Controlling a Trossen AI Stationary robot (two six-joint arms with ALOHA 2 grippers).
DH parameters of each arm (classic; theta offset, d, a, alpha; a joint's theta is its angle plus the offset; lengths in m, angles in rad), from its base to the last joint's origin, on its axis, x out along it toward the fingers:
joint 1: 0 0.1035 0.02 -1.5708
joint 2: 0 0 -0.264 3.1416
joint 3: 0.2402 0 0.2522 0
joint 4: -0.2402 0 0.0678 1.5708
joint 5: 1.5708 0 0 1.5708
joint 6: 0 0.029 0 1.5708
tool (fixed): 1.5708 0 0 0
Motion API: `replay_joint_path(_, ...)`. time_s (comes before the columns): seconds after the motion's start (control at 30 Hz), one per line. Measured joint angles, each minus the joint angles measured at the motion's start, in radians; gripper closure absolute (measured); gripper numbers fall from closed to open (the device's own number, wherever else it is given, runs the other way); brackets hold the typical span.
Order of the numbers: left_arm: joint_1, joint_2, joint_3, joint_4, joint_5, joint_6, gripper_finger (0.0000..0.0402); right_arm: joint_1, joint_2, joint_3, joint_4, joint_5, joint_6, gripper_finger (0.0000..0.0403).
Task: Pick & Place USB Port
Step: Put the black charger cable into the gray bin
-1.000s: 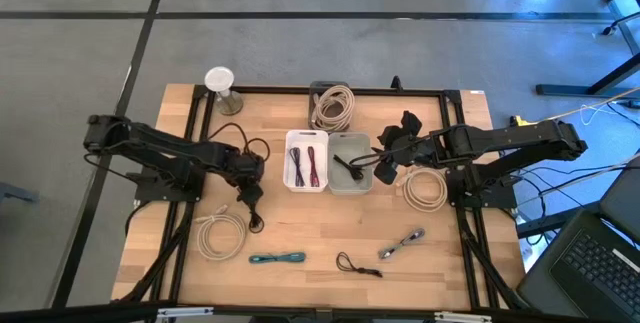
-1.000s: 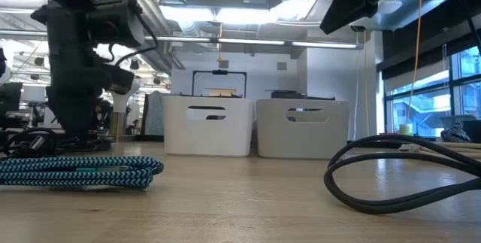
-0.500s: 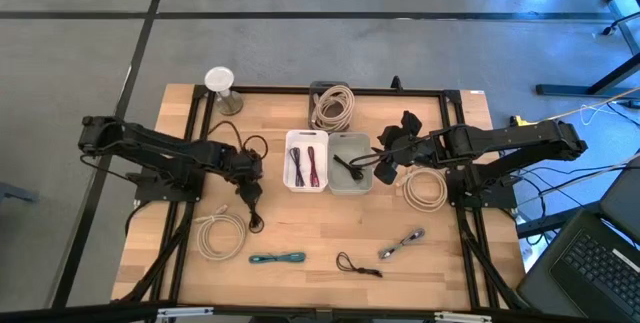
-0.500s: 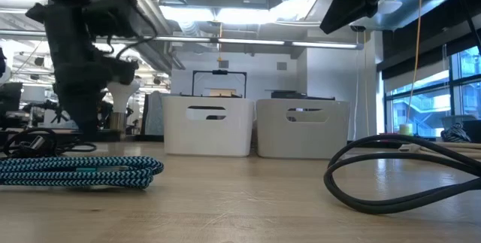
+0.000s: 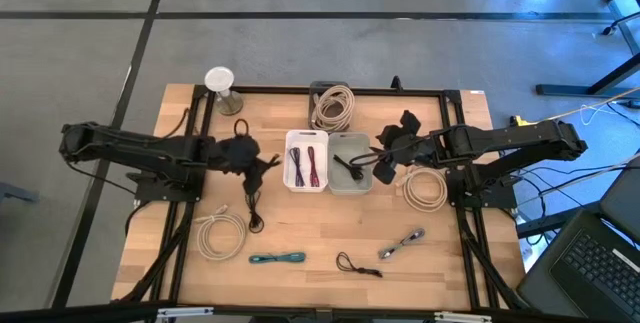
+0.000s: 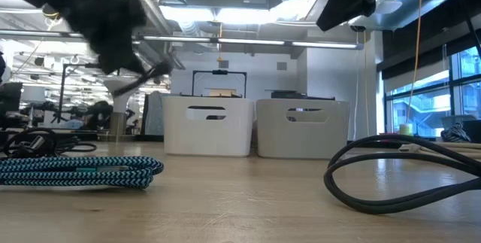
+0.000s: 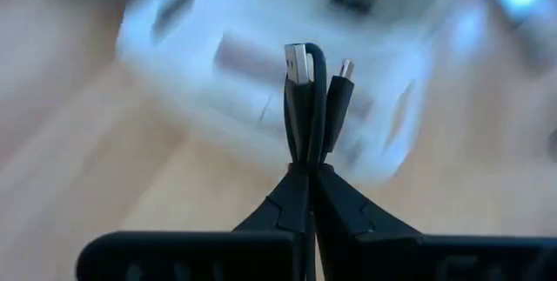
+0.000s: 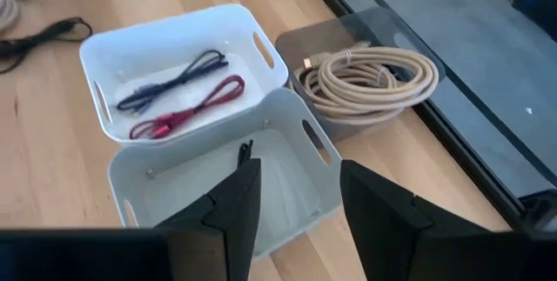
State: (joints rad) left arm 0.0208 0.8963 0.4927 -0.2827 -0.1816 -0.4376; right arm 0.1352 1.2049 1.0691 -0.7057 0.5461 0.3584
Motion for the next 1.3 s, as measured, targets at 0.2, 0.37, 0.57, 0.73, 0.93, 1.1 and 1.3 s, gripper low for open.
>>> replay_joint_path(0.2, 0.001, 0.048, 0.002, 0.452, 0.115, 0.291, 0.0399, 0.000, 0.000, 0.000, 0.021, 0.000, -0.025, 0.0242)
replay_joint_path(0.37, 0.001, 0.137, 0.002, 0.761, 0.219, 0.466, 0.0399, 0.000, 0.000, 0.000, 0.026, 0.000, -0.026, 0.0242)
replay_joint_path(0.57, 0.019, 0.280, 0.002, 1.015, 0.330, 0.587, 0.0399, 0.000, 0.006, 0.000, 0.132, -0.014, -0.062, 0.0242)
replay_joint_path(0.73, 0.078, 0.389, 0.002, 1.136, 0.340, 0.590, 0.0399, 0.001, 0.049, 0.000, 0.328, -0.158, -0.149, 0.0242)
replay_joint_path(0.93, 0.138, 0.436, 0.002, 1.208, 0.455, 0.512, 0.0399, 0.002, 0.142, 0.000, 0.538, -0.237, -0.255, 0.0242)
replay_joint_path(1.1, 0.133, 0.436, 0.002, 1.242, 0.466, 0.504, 0.0399, 0.001, 0.215, 0.000, 0.654, -0.237, -0.299, 0.0242)
replay_joint_path(1.3, 0.122, 0.435, 0.002, 1.260, 0.471, 0.510, 0.0399, 0.001, 0.278, 0.000, 0.775, -0.324, -0.314, 0.0242)
